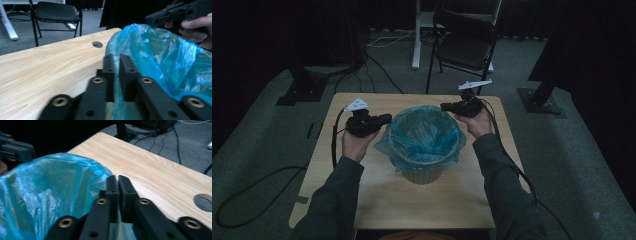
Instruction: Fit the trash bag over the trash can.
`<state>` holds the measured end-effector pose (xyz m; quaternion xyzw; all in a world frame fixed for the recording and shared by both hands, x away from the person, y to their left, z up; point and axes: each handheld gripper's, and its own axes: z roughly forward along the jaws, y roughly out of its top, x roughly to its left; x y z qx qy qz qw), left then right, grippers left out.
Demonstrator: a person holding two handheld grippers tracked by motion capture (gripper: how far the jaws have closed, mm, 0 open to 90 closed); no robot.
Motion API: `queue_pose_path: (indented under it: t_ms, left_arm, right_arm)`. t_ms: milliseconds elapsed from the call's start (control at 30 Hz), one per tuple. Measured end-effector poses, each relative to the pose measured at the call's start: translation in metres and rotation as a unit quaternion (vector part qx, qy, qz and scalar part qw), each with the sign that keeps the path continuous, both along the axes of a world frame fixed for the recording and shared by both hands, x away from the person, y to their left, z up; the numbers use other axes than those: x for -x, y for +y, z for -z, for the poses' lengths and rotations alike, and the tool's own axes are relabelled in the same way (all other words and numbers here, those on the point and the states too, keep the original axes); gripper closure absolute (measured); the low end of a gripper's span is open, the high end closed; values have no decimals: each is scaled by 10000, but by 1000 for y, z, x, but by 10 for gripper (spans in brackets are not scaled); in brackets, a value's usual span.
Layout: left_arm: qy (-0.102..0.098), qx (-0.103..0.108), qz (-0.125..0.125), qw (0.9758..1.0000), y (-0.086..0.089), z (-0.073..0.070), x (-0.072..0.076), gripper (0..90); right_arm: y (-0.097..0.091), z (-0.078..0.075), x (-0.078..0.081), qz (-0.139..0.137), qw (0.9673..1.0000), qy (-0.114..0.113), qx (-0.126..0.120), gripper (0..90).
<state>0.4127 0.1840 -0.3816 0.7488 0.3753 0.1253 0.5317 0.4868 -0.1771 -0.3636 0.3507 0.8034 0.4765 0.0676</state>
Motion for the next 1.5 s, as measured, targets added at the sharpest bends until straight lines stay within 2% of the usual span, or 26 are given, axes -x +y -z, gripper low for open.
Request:
queue_pose_path:
  t_ms: [200,300,333,433,500,567,600,667,733,800,833,867,967,1100,1200,1233,1267,1300,1433,1500]
  left_arm:
    - [8,-128,-6,9999,-3,4,-7,900]
    - [27,-163,-43,9999,-5,5,-10,900]
    - [28,-171,-53,9998,-6,6,-11,900]
    - [48,-172,-65,9998,-9,7,-16,900]
    - [80,-240,-61,9997,-11,9,-18,900]
    - [109,-307,-62,9994,-12,11,-19,900]
    - [109,-307,-62,9994,-12,11,-19,900]
    - [110,-322,-114,9994,-11,12,-19,900]
    - [59,-282,-172,9994,-9,10,-18,900]
    - [-50,-221,-190,9996,-6,6,-16,899]
    - [-134,-226,-175,9995,-6,1,-14,882]
    - [-185,-243,-147,9994,-6,-1,-13,860]
    - [-357,-312,30,9989,-10,-12,-8,782]
    - [-534,-423,269,9973,-21,-24,-3,689]
    - [-650,-549,471,9953,-32,-32,0,649]
    - [-650,-549,471,9953,-32,-32,0,641]
    - [-698,-626,625,9936,-41,-39,2,641]
    - [-723,-660,691,9928,-45,-42,2,626]
    - [-754,-830,923,9894,-61,-52,2,610]
    - [-683,-970,1099,9868,-69,-54,1,604]
  right_arm:
    - [-2,3,-5,195,9998,46,40,900]
    - [-2,4,-6,355,9993,51,146,900]
    - [-3,6,-9,473,9985,82,278,900]
    - [-4,10,-11,518,9977,134,405,900]
    - [-6,16,-13,658,9960,272,538,900]
    - [-8,21,-16,667,9949,472,589,900]
    - [-8,21,-16,667,9949,472,589,900]
    - [-9,28,-18,699,9928,647,724,900]
    - [-9,29,-17,663,9934,643,681,900]
    - [-9,27,-15,617,9950,503,611,872]
    - [-10,25,-13,635,9958,413,523,784]
    - [-11,21,-9,695,9964,220,423,714]
    - [-17,13,1,877,9954,-107,370,609]
    - [-26,6,18,1017,9932,-457,331,565]
    - [-32,7,28,937,9939,-495,305,547]
    - [-32,7,28,937,9939,-495,305,547]
    - [-34,8,31,929,9939,-494,322,540]
    - [-37,10,36,918,9936,-535,390,534]
    - [-44,15,43,922,9939,-485,366,528]
    - [-47,18,46,921,9940,-469,367,527]
